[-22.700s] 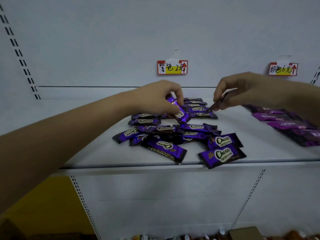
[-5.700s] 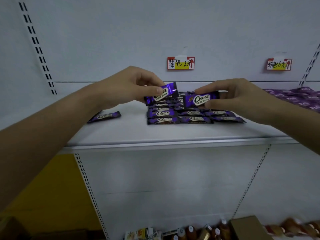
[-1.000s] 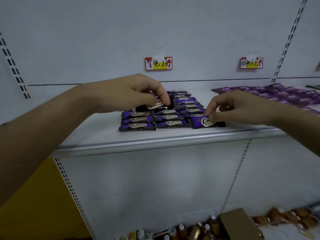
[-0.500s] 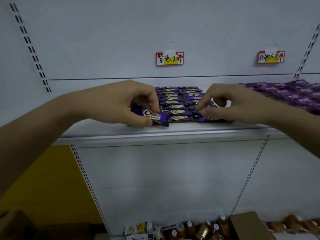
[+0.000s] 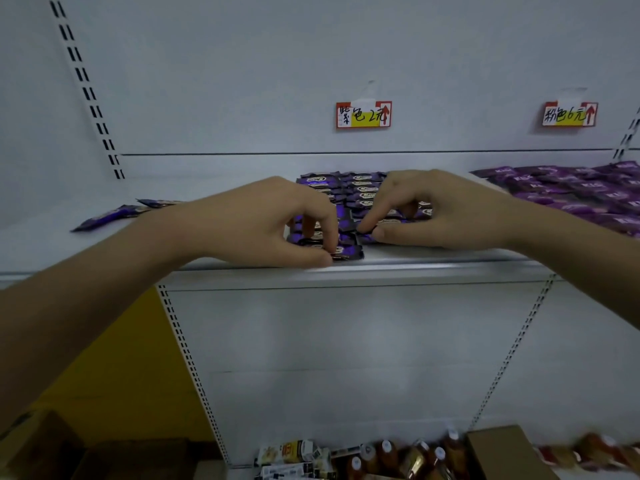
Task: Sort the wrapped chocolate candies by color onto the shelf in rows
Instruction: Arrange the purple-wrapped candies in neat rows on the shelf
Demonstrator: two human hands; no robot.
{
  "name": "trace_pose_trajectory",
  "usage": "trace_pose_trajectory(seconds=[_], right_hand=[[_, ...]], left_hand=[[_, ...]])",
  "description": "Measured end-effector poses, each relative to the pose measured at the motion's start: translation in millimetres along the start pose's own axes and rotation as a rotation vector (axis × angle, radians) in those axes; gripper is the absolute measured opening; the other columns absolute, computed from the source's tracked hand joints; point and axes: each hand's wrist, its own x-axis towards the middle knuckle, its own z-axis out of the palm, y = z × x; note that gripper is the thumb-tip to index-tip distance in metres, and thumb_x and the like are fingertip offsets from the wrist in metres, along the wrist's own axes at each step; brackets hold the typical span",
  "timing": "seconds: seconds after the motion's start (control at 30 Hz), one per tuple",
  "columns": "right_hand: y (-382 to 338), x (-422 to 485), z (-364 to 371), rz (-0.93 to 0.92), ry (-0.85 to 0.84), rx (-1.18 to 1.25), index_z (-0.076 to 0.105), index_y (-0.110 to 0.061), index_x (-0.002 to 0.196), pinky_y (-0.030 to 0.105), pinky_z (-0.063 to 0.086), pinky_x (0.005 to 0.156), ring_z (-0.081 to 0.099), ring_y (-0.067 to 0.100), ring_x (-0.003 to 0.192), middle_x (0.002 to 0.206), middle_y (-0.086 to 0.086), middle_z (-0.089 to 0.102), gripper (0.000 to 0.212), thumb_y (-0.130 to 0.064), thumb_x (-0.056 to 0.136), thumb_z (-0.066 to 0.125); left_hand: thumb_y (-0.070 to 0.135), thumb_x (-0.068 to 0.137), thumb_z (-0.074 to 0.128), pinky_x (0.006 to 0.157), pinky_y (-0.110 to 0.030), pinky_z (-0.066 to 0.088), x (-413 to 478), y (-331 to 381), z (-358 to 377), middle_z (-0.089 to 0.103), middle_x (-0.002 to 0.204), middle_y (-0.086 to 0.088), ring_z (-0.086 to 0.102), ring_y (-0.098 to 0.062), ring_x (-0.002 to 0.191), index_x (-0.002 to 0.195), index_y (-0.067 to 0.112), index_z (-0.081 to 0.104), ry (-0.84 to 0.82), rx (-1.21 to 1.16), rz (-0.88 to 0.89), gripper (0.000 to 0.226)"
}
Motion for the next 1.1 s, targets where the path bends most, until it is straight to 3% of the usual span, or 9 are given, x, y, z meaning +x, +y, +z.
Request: trace_pose_trajectory(seconds=[0.17,0.33,0.4,0.5,0.57,0.7,0.8,0.93,1.1], right_hand=[[-7,9,-5,0.039,0.046,0.022,0.072,-0.036,0.092,0.041,0.047,0.074,0.051,0.016,0.072,0.091,-0.006,0.061,0.019,-0.042,0.077,0.062],[-15,47,0,0.066,0.029,-0.029,0.07,-0.032,0.1,0.017,0.04,0.067,0.049,0.002,0.067,0.091,-0.012,0.063,0.017,-0.036,0.085,0.062],[-22,71,12,0.061,-0.04,-0.084,0.066,-0.033,0.105,0.016,0.04,0.072,0.052,0.0,0.072,0.095,-0.012,0.064,0.019,-0.036,0.087,0.061],[-33,108,38,0.018,-0.176,-0.174,0.062,-0.029,0.117,0.022,0.041,0.081,0.054,0.004,0.083,0.102,-0.012,0.06,0.028,-0.034,0.09,0.057],[-42,133,54,-0.016,-0.239,-0.209,0.059,-0.027,0.123,0.022,0.04,0.084,0.056,0.011,0.096,0.111,-0.009,0.058,0.031,-0.033,0.093,0.053],[-61,178,82,-0.039,-0.248,-0.21,0.048,-0.027,0.134,0.019,0.034,0.088,0.053,0.012,0.107,0.131,-0.007,0.054,0.038,-0.034,0.097,0.046],[-73,200,102,-0.009,-0.233,-0.204,0.043,-0.029,0.139,0.018,0.029,0.09,0.048,0.008,0.109,0.137,-0.009,0.049,0.044,-0.041,0.097,0.043],[-78,213,108,0.011,-0.2,-0.138,0.064,-0.022,0.116,0.021,0.038,0.077,0.056,0.011,0.091,0.109,-0.004,0.064,0.028,-0.03,0.089,0.061],[-71,205,94,0.146,-0.118,0.104,0.069,-0.019,0.096,0.022,0.043,0.064,0.052,0.008,0.062,0.078,-0.002,0.062,0.017,-0.017,0.08,0.072]], left_hand=[[0.055,0.076,0.057,0.072,-0.017,0.044,-3,-1,-8,0.066,0.09,0.015,0.06,-0.008,0.086,0.089,0.033,0.066,0.017,-0.023,-0.002,0.027],[0.05,0.082,0.056,0.079,-0.027,0.05,-22,-37,-43,0.063,0.095,0.019,0.06,-0.002,0.09,0.096,0.033,0.065,0.066,0.103,-0.164,0.023],[0.039,0.09,0.058,0.082,-0.032,0.049,-38,-64,-55,0.061,0.101,0.016,0.057,0.001,0.092,0.102,0.032,0.063,0.05,0.223,-0.259,0.014],[0.029,0.093,0.054,0.074,-0.018,0.04,-70,-97,-69,0.059,0.108,0.007,0.052,0.005,0.092,0.109,0.035,0.06,-0.008,0.305,-0.409,0.018],[0.028,0.094,0.052,0.073,-0.019,0.036,-93,-113,-77,0.056,0.115,0.006,0.054,-0.001,0.096,0.115,0.037,0.056,-0.076,0.317,-0.531,0.023],[0.035,0.096,0.048,0.094,-0.028,0.04,-127,-134,-82,0.047,0.137,0.004,0.052,-0.013,0.116,0.136,0.034,0.044,-0.232,0.286,-0.77,0.04],[0.039,0.096,0.047,0.097,-0.03,0.042,-137,-141,-74,0.051,0.135,0.009,0.054,-0.012,0.114,0.131,0.037,0.048,-0.22,0.155,-0.775,0.035],[0.03,0.09,0.061,0.077,-0.017,0.044,-139,-146,-70,0.06,0.114,0.009,0.06,-0.009,0.099,0.114,0.035,0.056,-0.059,-0.006,-0.71,0.025],[0.014,0.079,0.075,0.073,-0.019,0.049,-133,-145,-79,0.062,0.095,0.003,0.062,-0.011,0.079,0.112,0.022,0.063,0.17,-0.282,-0.709,0.035]])
